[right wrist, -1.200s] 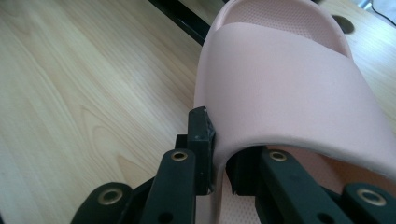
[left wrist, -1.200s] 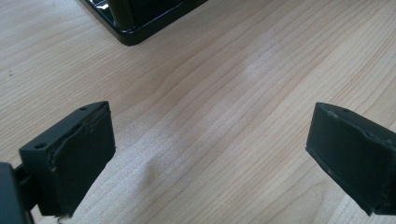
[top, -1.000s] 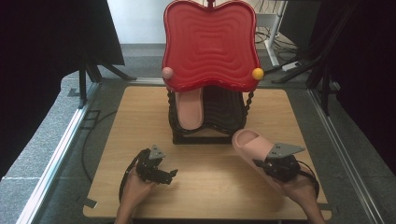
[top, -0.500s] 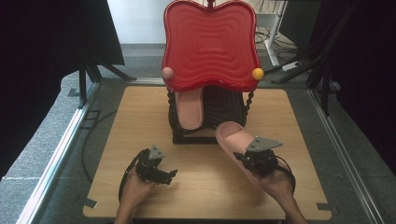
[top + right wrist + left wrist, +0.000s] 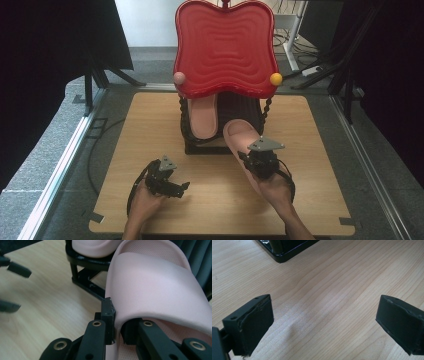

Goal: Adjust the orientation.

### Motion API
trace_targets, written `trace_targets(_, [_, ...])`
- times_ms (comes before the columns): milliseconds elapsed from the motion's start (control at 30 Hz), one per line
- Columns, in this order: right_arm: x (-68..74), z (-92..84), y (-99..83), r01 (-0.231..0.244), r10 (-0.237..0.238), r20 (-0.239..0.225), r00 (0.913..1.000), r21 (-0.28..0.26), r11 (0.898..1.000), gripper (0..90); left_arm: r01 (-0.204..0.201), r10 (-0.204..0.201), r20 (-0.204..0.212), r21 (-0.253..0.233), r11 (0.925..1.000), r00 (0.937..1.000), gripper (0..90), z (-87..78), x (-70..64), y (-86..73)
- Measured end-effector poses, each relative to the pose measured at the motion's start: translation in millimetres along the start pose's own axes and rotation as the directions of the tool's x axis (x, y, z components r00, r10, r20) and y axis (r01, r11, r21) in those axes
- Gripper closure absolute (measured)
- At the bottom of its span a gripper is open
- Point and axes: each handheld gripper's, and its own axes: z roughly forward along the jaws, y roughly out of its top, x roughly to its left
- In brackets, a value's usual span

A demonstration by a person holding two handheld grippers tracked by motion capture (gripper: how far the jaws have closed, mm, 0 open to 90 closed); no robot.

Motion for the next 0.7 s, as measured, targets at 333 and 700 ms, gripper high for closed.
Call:
trace_targets(333, [3.8, 24.0, 22.2, -0.037, 0.039, 0.084, 0.9957, -0.026, 0.999, 82.0, -0.002, 0.002, 0.004, 0.004, 1.0000, 1.0000, 1.4, 0.5, 0.0, -0.3])
trace_targets(700, [-0.1, 48.6, 47.4, -0.080, 0.088, 0.144, 0.9856, -0.060, 0.995, 82.2, -0.006, 0.006, 0.011, 0.006, 1.0000, 0.9999, 1.4, 2.7, -1.3, -0.1])
